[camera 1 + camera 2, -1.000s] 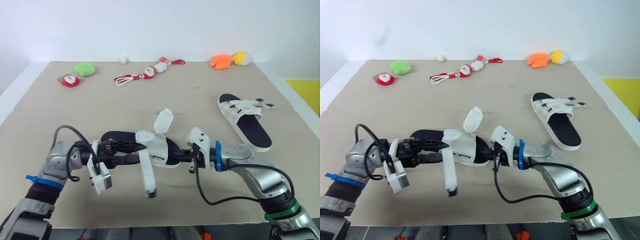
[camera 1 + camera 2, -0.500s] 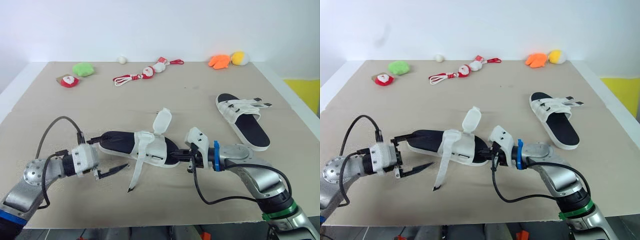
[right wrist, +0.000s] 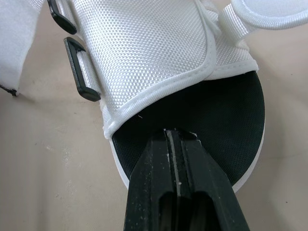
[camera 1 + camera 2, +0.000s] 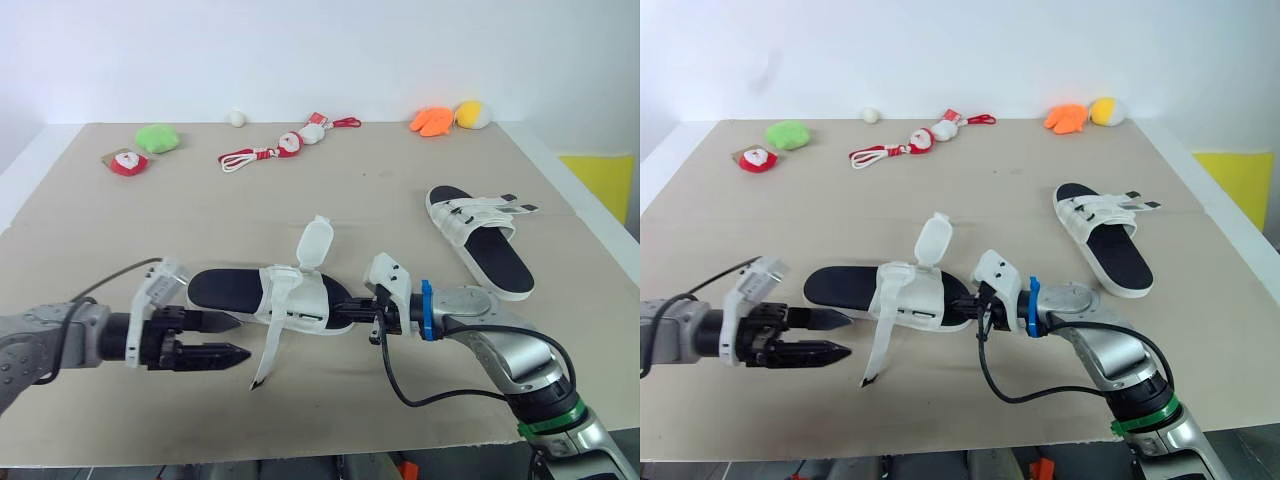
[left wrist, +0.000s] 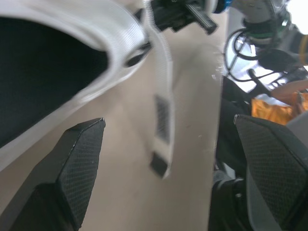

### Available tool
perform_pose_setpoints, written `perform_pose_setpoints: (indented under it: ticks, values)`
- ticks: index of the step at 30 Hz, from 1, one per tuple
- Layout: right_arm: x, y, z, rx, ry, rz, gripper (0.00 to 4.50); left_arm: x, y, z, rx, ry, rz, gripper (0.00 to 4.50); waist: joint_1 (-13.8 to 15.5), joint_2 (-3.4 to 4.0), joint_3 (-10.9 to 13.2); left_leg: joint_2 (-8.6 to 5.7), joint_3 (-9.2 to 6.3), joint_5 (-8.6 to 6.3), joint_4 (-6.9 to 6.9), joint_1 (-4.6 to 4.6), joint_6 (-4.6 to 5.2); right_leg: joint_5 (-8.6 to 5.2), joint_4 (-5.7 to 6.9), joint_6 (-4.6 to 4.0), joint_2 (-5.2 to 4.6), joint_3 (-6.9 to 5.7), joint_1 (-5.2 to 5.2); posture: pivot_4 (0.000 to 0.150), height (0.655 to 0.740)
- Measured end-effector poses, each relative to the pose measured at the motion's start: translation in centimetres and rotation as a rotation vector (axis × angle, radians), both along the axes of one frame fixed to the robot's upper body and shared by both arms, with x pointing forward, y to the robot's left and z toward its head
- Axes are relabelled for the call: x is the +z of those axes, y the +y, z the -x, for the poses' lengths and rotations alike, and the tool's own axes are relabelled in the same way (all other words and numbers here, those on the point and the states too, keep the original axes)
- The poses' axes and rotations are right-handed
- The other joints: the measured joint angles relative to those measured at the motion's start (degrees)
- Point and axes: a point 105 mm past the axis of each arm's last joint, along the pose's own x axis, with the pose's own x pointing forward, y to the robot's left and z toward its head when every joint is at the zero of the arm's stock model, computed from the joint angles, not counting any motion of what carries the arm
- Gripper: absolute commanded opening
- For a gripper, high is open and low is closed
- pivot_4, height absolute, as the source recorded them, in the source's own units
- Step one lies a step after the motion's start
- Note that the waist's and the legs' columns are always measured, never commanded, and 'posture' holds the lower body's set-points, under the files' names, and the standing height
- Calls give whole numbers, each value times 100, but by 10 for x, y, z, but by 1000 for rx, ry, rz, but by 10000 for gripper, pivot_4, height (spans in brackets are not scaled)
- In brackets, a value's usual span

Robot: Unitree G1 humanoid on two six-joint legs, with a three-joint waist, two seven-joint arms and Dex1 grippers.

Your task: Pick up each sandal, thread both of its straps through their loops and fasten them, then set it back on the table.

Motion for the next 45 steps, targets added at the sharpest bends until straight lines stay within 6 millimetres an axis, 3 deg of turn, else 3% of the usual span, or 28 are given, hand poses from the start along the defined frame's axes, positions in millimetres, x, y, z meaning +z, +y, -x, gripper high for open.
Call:
perform_pose_setpoints:
  ticks: [11, 14, 18, 24, 29, 33, 40, 45]
  values:
    - [-1, 2, -1, -11, 5, -5, 0, -40, -18, 4, -27, 27, -156, 44359, -19, -14, -7, 0, 6, 0, 1, 10, -1, 0, 0, 0, 4, 14, -7, 1500, 7400]
    - [-1, 2, -1, -11, 5, -7, 0, -43, -23, 0, -21, 6, -161, 44359, -23, -14, -7, 0, 7, 0, 1, 11, -1, 0, 0, 0, 4, 15, -7, 1500, 7400]
    - [-1, 4, 0, -10, 7, -14, 0, -45, -25, -2, -19, -6, -166, 31663, -54, -16, -7, 0, 8, -1, 0, 9, -1, 0, 0, 0, 5, 16, 1, 1500, 7400]
    - [-1, 5, 0, -9, 7, -18, 0, -40, -32, -5, -27, -21, -135, 474, -79, -17, -7, 0, 7, -2, 0, 7, -2, 0, 0, 1, 5, 15, 2, 1500, 7400]
    - [-1, 5, 0, -8, 6, -21, 0, -33, -34, -7, -32, -22, -113, 123, -92, -17, -7, 0, 7, -2, 0, 6, -2, 0, 0, 1, 6, 15, 1, 1500, 7400]
    - [-1, 6, -1, -13, 4, -21, 0, 4, -39, -15, -45, -61, 18, 123, -97, -19, -6, 0, 5, -2, 2, 6, -1, 0, 0, 2, 7, 15, 1, 1500, 7400]
    - [-1, 8, 0, -13, -2, -21, 0, 44, -32, -44, 38, -77, 138, 123, -114, -24, -7, 1, -5, -2, 0, 8, -1, 2, 0, 7, 20, 18, 4, 1500, 7400]
    - [-2, 12, 1, -11, -6, -25, 0, 36, -28, -62, 99, -67, 115, 123, -115, -24, -7, 1, -9, -5, -4, 7, -2, -1, 1, 11, 26, 19, 5, 1500, 7400]
